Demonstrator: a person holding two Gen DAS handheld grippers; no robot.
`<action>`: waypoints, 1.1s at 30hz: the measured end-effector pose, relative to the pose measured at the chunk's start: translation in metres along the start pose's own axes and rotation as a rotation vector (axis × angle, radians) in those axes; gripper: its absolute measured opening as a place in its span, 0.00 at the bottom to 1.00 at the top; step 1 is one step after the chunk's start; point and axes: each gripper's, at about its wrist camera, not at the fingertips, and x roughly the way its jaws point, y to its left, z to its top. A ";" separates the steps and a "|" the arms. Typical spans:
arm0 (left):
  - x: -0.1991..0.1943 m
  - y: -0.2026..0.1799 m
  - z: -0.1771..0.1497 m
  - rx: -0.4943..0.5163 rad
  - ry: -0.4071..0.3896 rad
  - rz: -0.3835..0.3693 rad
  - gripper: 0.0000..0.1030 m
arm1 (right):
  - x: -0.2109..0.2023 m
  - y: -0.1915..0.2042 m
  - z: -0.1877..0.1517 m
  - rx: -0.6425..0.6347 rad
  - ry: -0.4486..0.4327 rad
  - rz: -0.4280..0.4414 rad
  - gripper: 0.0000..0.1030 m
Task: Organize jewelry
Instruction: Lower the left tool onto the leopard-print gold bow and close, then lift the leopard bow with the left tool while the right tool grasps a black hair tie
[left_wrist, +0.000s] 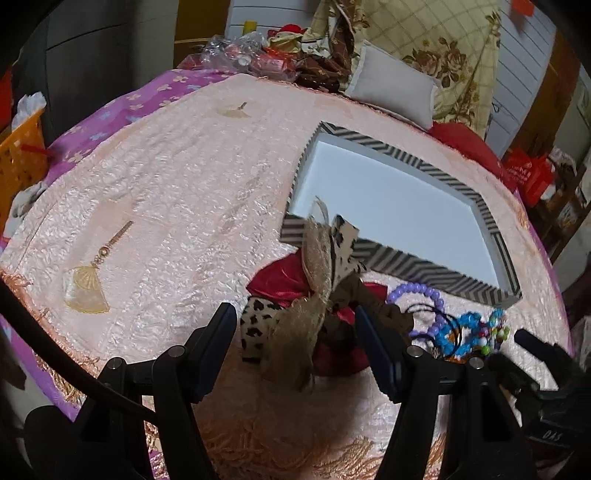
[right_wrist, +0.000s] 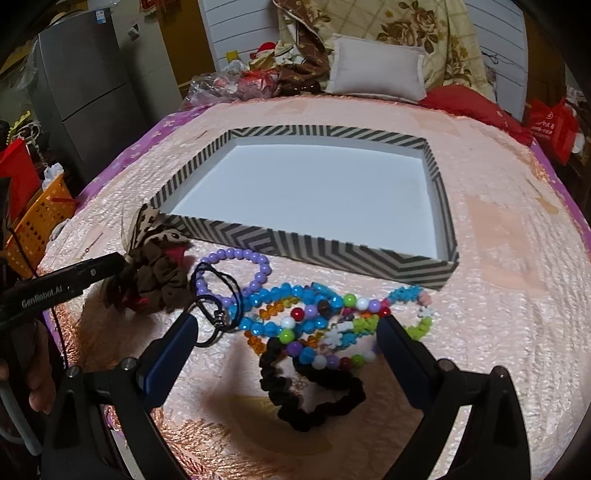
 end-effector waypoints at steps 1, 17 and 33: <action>0.000 0.000 0.002 -0.003 -0.003 0.002 0.47 | 0.000 0.001 0.000 -0.002 0.000 0.002 0.96; 0.017 -0.026 0.009 0.107 0.023 -0.058 0.10 | 0.003 0.010 0.002 -0.059 0.003 0.077 0.77; -0.030 -0.007 0.024 0.029 -0.048 -0.141 0.09 | 0.017 0.013 0.010 -0.089 0.028 0.173 0.68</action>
